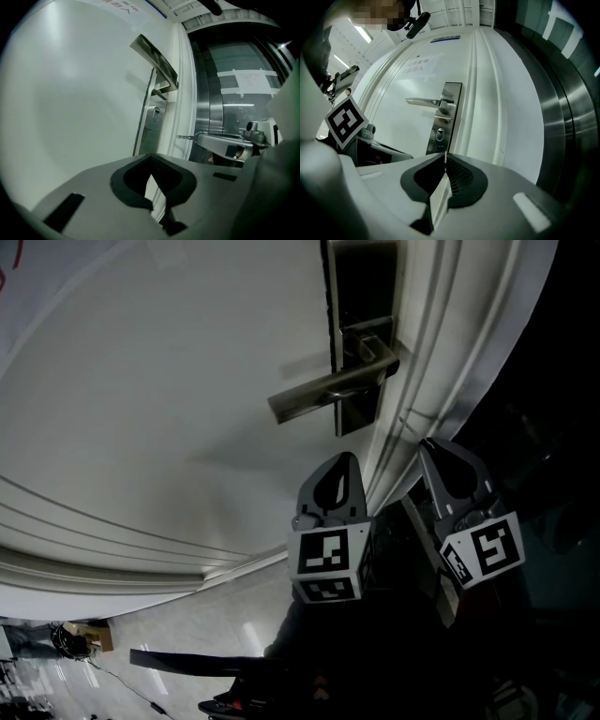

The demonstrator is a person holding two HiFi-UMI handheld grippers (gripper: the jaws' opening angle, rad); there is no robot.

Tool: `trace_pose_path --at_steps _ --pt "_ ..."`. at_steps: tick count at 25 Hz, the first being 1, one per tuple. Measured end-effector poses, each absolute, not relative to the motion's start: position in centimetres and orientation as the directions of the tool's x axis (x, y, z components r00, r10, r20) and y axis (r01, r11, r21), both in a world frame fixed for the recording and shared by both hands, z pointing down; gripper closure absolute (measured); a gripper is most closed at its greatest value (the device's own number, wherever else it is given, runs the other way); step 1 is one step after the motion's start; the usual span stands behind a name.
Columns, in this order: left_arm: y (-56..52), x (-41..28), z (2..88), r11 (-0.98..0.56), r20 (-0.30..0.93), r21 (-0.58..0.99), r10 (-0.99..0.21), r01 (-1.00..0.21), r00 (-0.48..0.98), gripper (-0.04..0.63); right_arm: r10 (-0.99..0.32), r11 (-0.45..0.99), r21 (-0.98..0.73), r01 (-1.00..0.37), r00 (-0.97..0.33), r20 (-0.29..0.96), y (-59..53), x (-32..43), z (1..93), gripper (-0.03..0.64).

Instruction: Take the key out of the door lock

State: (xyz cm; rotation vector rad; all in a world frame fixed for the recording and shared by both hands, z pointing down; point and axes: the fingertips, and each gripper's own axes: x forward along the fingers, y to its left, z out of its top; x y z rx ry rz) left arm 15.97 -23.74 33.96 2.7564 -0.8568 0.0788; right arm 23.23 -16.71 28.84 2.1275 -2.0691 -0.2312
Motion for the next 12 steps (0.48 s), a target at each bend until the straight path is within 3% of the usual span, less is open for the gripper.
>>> trace_pose_path --at_steps 12 --pt "-22.0 17.7 35.4 -0.819 0.161 0.253 -0.489 -0.515 0.857 0.595 -0.998 -0.037 0.224 -0.974 0.049 0.049 -16.0 23.9 30.1 0.604"
